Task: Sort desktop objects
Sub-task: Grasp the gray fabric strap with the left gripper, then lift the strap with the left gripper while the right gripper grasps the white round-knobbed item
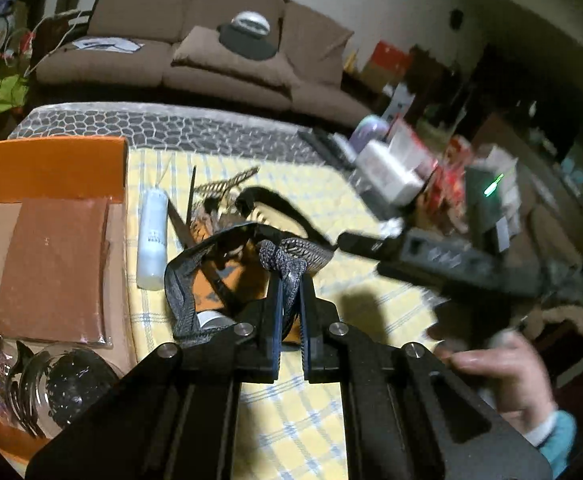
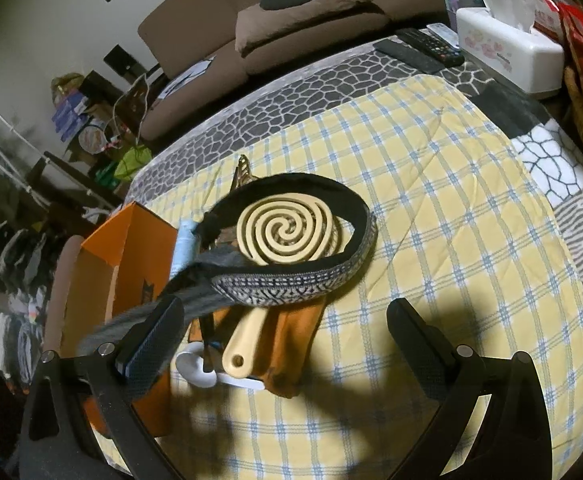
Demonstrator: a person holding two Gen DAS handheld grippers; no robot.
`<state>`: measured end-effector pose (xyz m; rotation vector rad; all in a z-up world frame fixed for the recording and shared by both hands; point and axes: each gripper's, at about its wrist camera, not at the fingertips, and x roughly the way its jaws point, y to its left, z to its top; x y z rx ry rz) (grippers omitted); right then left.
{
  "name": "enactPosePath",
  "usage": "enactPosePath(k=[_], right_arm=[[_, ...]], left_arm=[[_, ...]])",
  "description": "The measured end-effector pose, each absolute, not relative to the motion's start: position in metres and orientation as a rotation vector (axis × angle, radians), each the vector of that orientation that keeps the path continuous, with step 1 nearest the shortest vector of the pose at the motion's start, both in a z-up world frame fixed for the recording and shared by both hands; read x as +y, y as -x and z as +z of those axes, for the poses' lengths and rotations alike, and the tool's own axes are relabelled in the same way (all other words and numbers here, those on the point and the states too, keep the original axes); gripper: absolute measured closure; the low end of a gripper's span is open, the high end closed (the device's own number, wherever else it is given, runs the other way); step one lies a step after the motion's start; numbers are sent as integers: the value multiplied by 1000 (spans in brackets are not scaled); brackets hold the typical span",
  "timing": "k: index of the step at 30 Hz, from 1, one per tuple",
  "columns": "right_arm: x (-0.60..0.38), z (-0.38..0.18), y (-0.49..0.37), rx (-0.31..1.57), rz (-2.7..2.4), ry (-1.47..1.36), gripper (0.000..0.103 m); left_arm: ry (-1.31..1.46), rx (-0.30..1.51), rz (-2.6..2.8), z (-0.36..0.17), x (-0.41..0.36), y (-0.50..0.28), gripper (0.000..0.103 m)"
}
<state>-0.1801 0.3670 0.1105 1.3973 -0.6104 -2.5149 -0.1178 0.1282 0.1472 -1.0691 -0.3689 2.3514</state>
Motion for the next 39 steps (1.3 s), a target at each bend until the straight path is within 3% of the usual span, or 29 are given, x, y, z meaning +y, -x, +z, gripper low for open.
enactPosePath(k=[15, 24, 27, 32, 39], right_arm=[[367, 105, 185, -579, -2550, -1415, 0], [385, 72, 203, -941, -2430, -1477, 1], [384, 68, 205, -978, -2423, -1486, 1], [373, 74, 202, -899, -2461, -1493, 6], [309, 105, 176, -389, -2440, -1409, 10]], left_arm=[[761, -666, 2348, 215, 46, 95, 96], [625, -754, 2351, 225, 12, 85, 96], [561, -792, 2374, 229, -4, 80, 96], [528, -853, 2396, 229, -29, 83, 96], [538, -886, 2418, 222, -48, 83, 96]])
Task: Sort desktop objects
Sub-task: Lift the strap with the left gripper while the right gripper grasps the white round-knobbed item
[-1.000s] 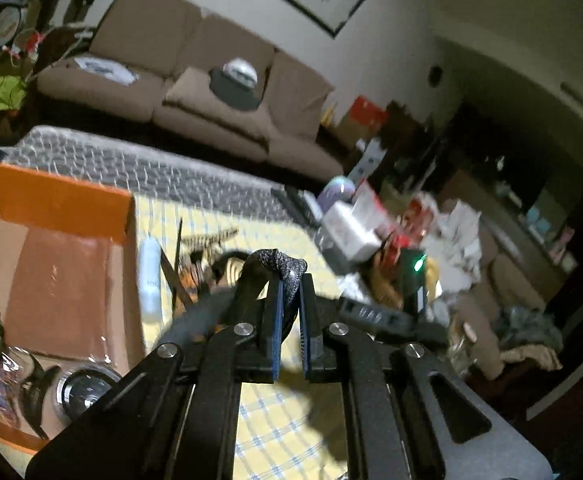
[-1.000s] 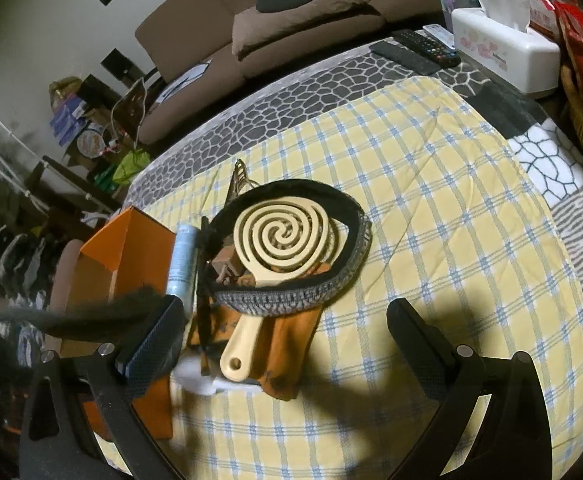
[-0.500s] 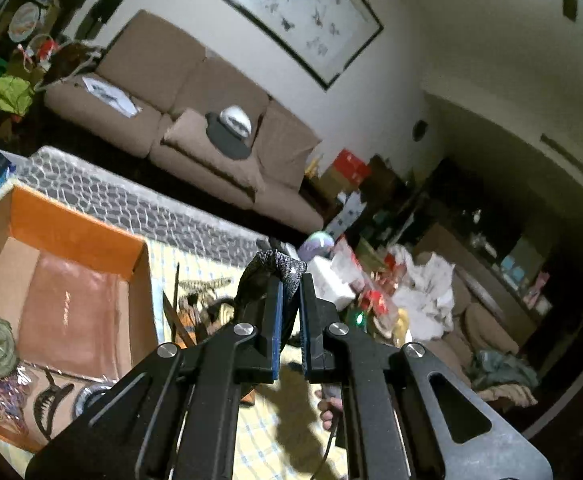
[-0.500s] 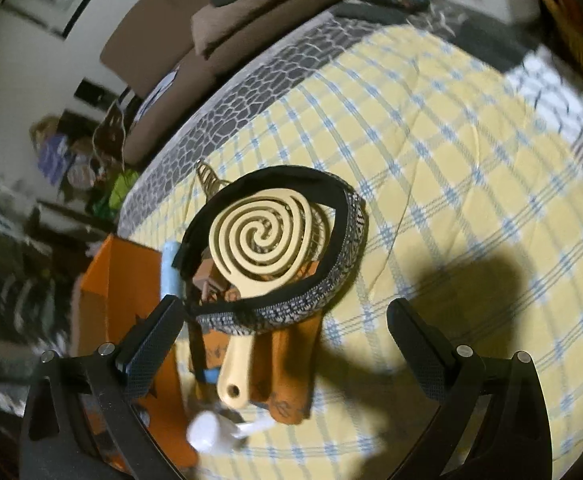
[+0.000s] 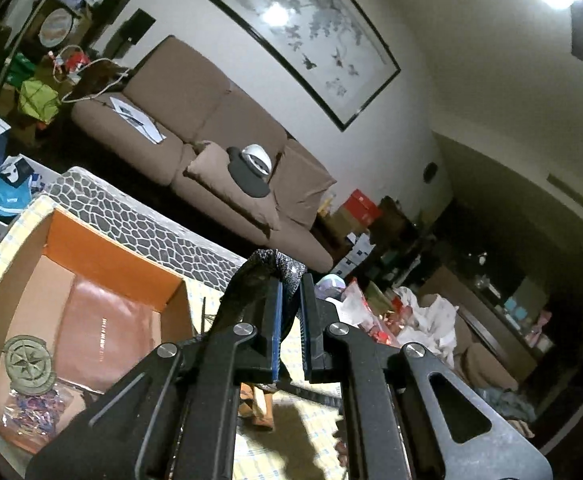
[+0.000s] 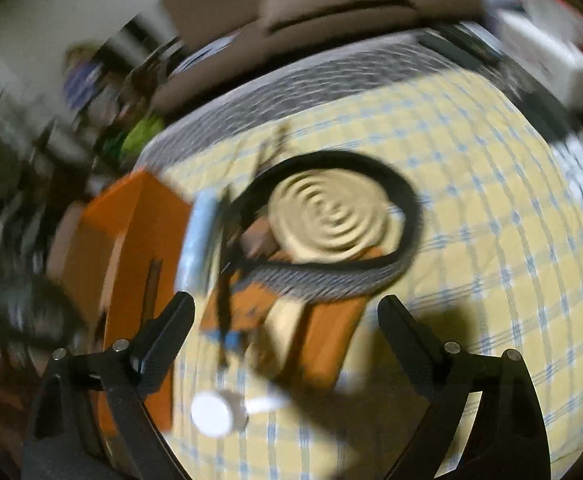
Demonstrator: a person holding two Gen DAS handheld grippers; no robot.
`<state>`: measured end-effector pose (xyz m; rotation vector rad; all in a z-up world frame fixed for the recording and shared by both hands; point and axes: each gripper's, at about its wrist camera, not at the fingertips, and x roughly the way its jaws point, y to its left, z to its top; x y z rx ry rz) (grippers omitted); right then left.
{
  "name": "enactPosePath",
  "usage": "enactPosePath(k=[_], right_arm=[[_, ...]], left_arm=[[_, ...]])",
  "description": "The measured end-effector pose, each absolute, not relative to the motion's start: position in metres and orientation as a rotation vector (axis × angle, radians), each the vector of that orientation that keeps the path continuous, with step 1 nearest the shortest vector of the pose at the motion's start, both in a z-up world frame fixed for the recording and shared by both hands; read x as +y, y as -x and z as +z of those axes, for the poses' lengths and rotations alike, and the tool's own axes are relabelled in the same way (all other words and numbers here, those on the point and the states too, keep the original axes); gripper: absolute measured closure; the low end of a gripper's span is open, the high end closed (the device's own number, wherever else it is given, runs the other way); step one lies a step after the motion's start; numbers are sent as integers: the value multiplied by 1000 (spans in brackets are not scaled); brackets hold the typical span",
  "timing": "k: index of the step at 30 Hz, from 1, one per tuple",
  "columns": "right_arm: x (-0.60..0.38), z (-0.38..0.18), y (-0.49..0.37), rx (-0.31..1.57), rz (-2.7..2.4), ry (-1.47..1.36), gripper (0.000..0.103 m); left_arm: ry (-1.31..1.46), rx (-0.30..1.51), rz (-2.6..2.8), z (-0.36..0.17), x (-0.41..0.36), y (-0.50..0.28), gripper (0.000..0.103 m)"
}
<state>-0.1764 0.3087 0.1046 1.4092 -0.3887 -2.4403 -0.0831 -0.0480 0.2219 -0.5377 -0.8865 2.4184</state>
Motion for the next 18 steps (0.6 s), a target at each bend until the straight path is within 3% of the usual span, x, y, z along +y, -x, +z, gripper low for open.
enactPosePath(k=[3, 18], right_arm=[[290, 101, 161, -288, -2386, -1407, 19], [223, 62, 125, 62, -2182, -1479, 24]], left_arm=[[537, -903, 2432, 220, -54, 83, 96], [585, -929, 2461, 210, -66, 88, 96]])
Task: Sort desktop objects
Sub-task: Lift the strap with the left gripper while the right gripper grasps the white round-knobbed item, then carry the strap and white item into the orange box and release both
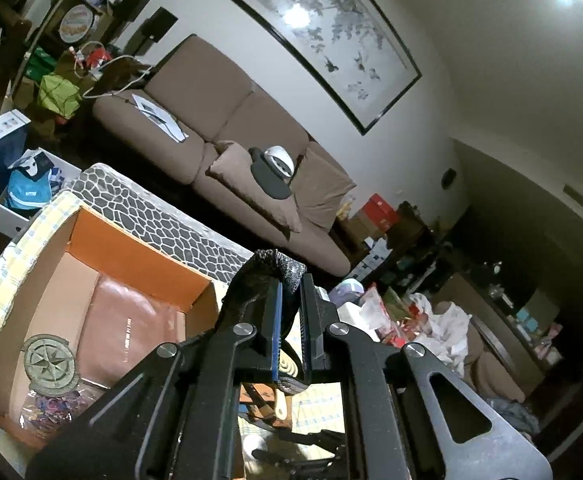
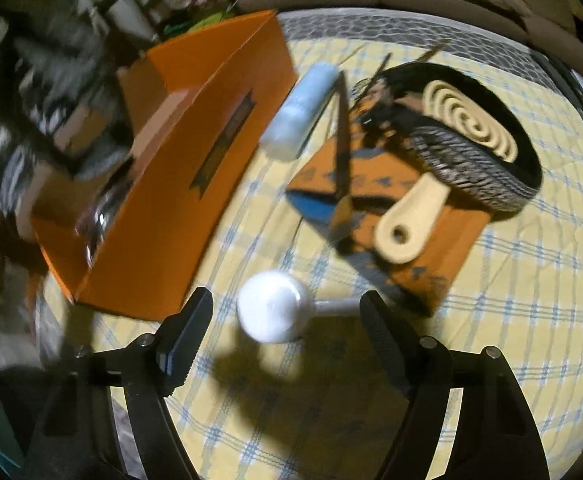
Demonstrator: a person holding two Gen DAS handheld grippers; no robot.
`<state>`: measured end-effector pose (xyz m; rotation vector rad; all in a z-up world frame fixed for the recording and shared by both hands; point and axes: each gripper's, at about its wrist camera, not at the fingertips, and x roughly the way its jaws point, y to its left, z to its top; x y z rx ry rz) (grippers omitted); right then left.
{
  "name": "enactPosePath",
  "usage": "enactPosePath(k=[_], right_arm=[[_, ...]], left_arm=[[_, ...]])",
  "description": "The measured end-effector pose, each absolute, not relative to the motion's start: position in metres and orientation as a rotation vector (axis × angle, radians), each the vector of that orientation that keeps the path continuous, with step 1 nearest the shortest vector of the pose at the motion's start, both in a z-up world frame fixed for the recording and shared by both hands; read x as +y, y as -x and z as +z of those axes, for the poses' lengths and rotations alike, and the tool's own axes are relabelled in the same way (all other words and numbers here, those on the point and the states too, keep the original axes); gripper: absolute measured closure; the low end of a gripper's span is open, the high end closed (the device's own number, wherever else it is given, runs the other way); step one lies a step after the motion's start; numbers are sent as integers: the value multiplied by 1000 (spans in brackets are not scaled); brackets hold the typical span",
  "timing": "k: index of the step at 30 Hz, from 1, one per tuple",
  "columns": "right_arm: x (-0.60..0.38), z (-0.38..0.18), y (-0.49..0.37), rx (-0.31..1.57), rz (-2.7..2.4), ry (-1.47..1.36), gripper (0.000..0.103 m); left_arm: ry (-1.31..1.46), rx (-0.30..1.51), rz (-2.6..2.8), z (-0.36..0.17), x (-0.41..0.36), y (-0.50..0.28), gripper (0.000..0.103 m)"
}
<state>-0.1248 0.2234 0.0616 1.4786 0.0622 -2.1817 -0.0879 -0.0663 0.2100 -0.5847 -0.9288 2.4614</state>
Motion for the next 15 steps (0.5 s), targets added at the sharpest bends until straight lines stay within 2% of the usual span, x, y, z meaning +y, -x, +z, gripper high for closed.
enactPosePath(k=[3, 6, 10, 15], right_arm=[[211, 53, 120, 187, -2188, -1484, 26], [203, 45, 119, 248, -2178, -1490, 56], [199, 49, 116, 294, -2190, -1463, 57], [204, 83, 120, 222, -2252, -1379, 57]], left_arm=[[590, -935, 2460, 210, -67, 88, 96], [589, -932, 2463, 210, -69, 88, 96], [588, -932, 2471, 212, -72, 88, 96], [583, -939, 2496, 211, -83, 86, 96]])
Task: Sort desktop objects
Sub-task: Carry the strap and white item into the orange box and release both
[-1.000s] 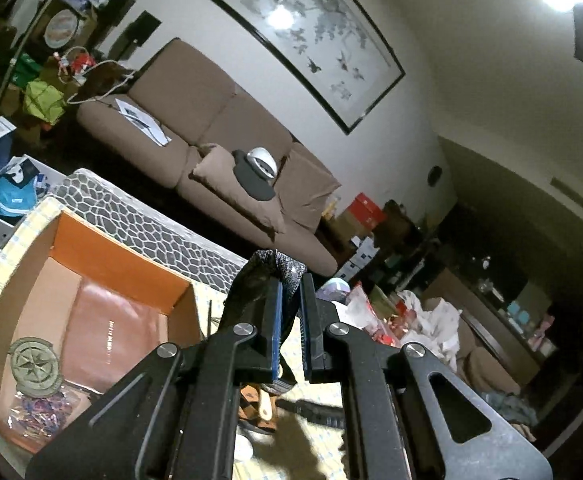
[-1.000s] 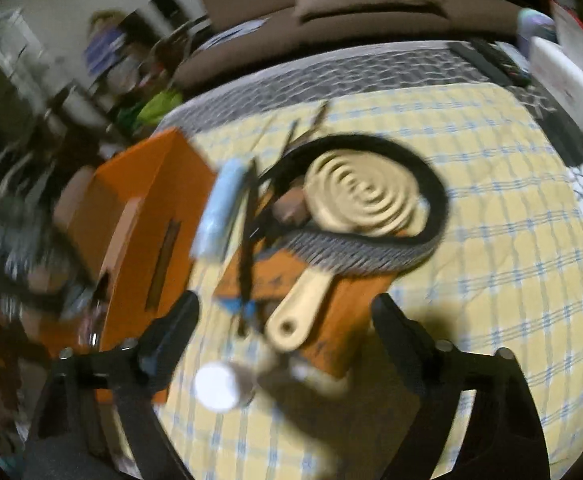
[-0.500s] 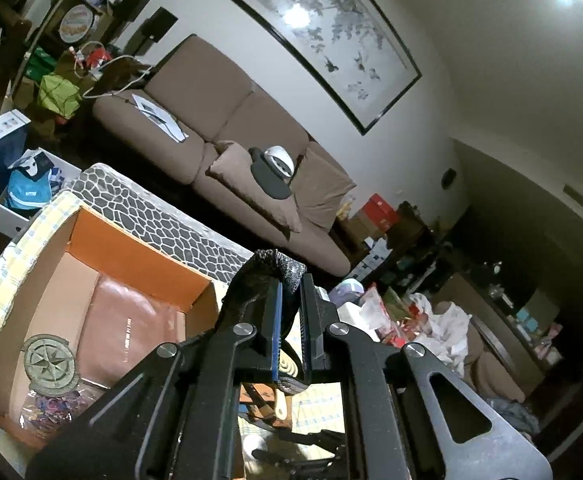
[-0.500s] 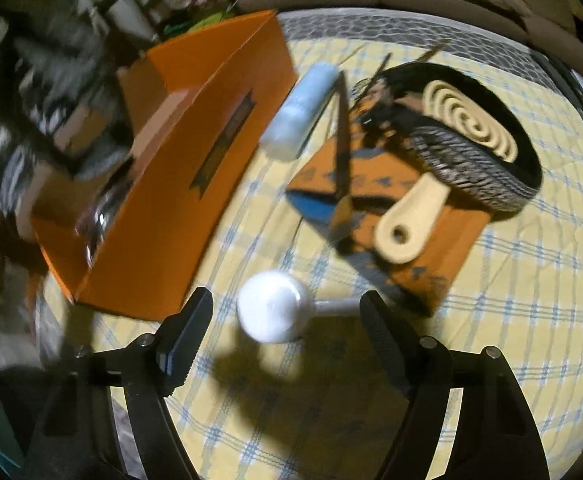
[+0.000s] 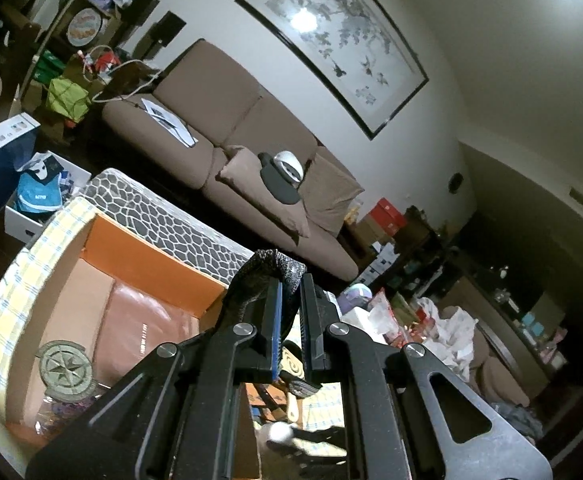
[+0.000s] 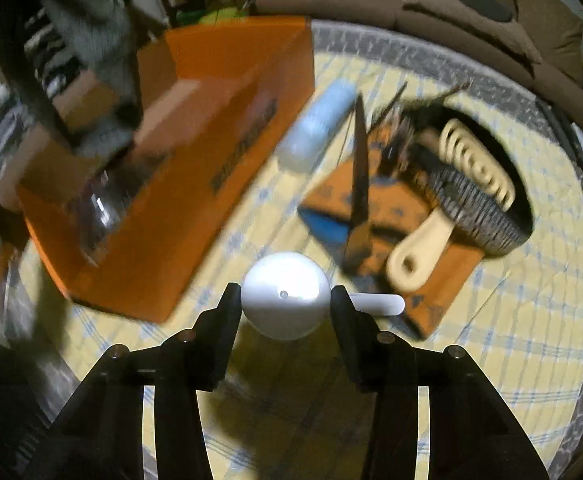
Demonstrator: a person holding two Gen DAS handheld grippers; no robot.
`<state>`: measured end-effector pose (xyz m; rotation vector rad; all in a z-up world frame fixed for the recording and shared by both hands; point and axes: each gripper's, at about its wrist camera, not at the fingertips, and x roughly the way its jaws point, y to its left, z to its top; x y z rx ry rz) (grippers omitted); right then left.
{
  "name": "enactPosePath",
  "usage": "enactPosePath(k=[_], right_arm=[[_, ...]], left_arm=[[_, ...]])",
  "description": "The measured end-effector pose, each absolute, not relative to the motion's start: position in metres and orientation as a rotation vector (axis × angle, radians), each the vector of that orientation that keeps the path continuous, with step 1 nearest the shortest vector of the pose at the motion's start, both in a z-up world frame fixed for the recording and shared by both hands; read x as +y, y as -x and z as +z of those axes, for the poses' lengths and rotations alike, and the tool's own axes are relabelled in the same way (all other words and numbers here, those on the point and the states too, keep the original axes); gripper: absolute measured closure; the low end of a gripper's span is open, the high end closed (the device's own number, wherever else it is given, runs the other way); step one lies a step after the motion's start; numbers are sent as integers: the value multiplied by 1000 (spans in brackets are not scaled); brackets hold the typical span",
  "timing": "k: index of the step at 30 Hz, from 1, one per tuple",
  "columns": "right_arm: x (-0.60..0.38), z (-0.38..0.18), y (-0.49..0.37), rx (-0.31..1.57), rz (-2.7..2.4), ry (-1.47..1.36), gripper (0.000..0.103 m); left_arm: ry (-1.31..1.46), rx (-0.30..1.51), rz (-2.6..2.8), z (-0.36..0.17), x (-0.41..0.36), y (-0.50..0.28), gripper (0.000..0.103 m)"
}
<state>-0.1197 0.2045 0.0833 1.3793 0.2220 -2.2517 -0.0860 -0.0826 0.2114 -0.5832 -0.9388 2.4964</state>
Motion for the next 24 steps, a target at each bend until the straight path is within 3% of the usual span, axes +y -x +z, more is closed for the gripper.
enactPosePath(k=[10, 24], right_arm=[[160, 150, 115, 141, -2260, -1145, 57], [29, 116, 105, 293, -2053, -1115, 57]], left_arm=[[585, -960, 2546, 208, -115, 85, 96], [601, -1028, 2574, 194, -157, 90, 96]])
